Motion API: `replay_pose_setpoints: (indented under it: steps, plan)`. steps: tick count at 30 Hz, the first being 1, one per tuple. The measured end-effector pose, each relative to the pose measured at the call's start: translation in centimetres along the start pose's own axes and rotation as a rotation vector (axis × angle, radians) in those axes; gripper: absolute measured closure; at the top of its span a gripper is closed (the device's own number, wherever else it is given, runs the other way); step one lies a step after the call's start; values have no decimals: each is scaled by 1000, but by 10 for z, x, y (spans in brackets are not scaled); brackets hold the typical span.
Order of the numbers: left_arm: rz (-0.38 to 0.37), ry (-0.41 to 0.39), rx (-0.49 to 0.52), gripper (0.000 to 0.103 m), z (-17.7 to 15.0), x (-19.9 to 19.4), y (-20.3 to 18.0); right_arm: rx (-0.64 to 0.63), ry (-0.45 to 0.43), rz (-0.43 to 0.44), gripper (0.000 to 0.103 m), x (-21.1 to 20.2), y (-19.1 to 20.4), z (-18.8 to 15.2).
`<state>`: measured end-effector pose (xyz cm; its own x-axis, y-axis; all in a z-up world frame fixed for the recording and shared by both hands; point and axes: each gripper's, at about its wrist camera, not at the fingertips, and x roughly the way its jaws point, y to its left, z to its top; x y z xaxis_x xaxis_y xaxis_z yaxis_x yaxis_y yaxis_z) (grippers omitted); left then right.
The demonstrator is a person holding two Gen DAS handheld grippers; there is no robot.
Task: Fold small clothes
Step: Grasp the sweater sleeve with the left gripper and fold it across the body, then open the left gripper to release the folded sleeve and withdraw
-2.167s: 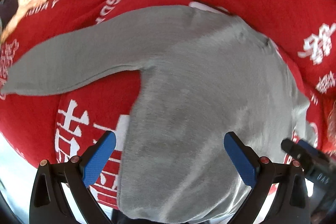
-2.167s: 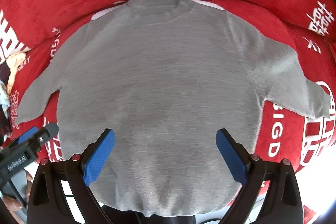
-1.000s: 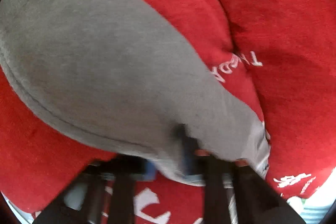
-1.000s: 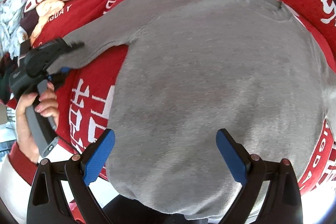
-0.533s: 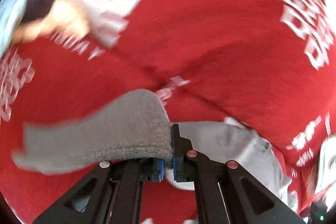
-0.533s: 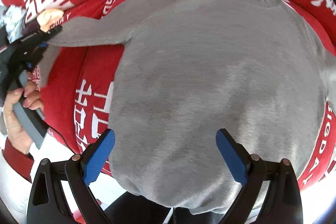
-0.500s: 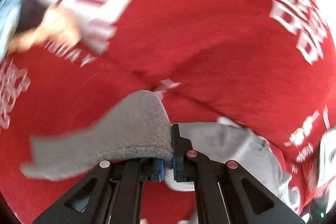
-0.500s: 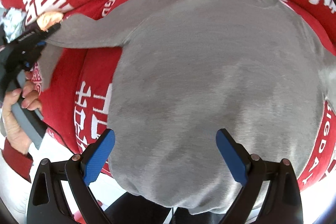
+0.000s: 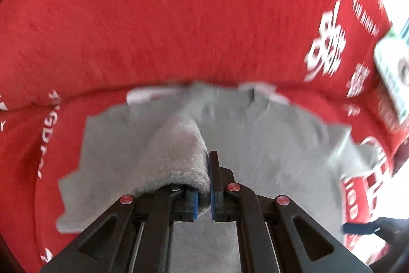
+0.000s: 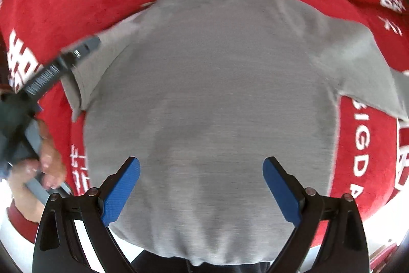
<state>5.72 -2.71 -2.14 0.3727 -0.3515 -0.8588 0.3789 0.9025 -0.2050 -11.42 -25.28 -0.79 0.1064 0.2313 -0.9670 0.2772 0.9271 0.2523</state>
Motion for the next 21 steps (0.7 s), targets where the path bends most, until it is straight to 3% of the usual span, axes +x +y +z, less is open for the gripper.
replay_pose_setpoints:
  steps: [2, 3, 4, 6, 9, 13, 17, 21]
  plan:
    - [27, 47, 6, 93, -10, 8, -2, 14, 4, -3, 5, 1, -14, 4]
    - [41, 65, 8, 75, -17, 10, -3, 20, 5, -4, 5, 2, -21, 5]
    - [54, 66, 4, 46, -21, 8, -2, 25, 6, -6, 5, 3, -27, 5]
    - [103, 38, -16, 22, -29, -7, 5, 28, 8, -8, 5, 5, -33, 6]
    - [124, 43, -53, 22, -39, -31, 22, 2, -7, -9, 5, 4, -27, 14]
    - [228, 60, -164, 22, -61, -65, 73, -109, -44, 1, 5, 3, 7, 27]
    - [350, 104, -319, 22, -91, -89, 140, -333, -90, 44, 5, 13, 84, 38]
    - [390, 168, -467, 22, -127, -103, 205, -592, -120, 45, 5, 39, 175, 39]
